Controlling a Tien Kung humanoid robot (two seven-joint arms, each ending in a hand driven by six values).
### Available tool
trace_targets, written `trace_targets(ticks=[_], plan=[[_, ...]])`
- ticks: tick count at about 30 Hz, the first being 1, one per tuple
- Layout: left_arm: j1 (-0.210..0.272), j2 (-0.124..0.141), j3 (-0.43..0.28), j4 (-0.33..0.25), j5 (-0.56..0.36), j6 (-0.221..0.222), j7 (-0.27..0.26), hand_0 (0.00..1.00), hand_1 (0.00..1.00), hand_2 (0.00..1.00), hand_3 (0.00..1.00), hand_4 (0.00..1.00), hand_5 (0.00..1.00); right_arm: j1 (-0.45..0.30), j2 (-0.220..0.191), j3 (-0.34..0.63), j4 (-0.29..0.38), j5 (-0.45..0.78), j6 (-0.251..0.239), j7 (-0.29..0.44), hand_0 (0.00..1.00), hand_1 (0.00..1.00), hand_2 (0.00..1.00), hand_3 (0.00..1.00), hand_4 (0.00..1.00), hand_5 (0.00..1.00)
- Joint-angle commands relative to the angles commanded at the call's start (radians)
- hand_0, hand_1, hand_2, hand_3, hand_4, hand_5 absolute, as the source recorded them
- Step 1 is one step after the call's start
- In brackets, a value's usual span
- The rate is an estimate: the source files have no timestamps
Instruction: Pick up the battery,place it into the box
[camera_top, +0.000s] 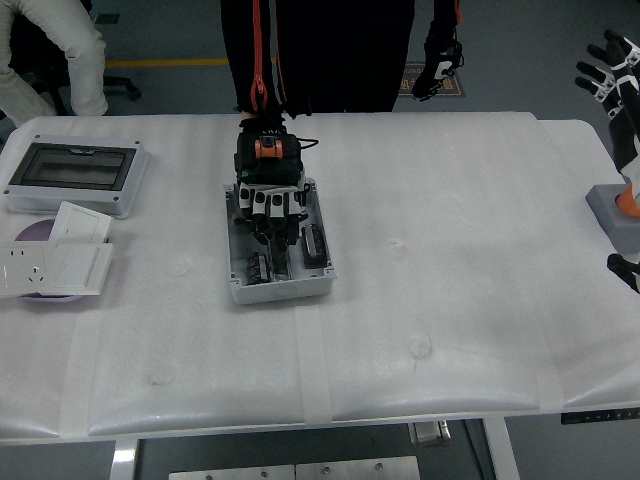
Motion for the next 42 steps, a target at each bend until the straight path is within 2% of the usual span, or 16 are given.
trace_targets(ticks=[13,19,26,33,42], plan=[[-0.002,0.010,-0.008,0.000,0.008,-0.003,0.008,0.544,0.638,0.597,0.473,0.002,0.002,0.032,-0.026,-0.029,-0.020,0.064,0.039,-0.011,0.804,0.755,0.786,0.829,0.823,0.631],[0.005,0.010,0.001,0.000,-0.001,-0.003,0.008,0.544,0.636,0.596,0.471,0.002,0.002,0.054,-0.018,-0.061,-0.045,0.086,0.050,-0.016,0.807,0.760,0.790,0.828,0.824,0.634],[0.006,-0.007,0.023,0.001,-0.019,-0.002,0.004,0.543,0.635,0.596,0.474,0.002,0.002,0.127,-0.001,-0.126,-0.062,0.084,0.055,-0.023,0.820,0.766,0.796,0.835,0.825,0.635],[-0.001,-0.008,0.015,0.001,-0.011,-0.002,0.005,0.541,0.625,0.594,0.475,0.002,0.002,0.192,0.027,-0.184,-0.067,0.070,0.060,-0.030,0.824,0.769,0.797,0.833,0.825,0.636],[-0.002,-0.013,0.016,0.001,-0.013,-0.004,0.006,0.539,0.622,0.590,0.476,0.002,0.002,0.208,0.019,-0.195,-0.084,0.074,0.061,-0.031,0.839,0.773,0.797,0.828,0.824,0.637]])
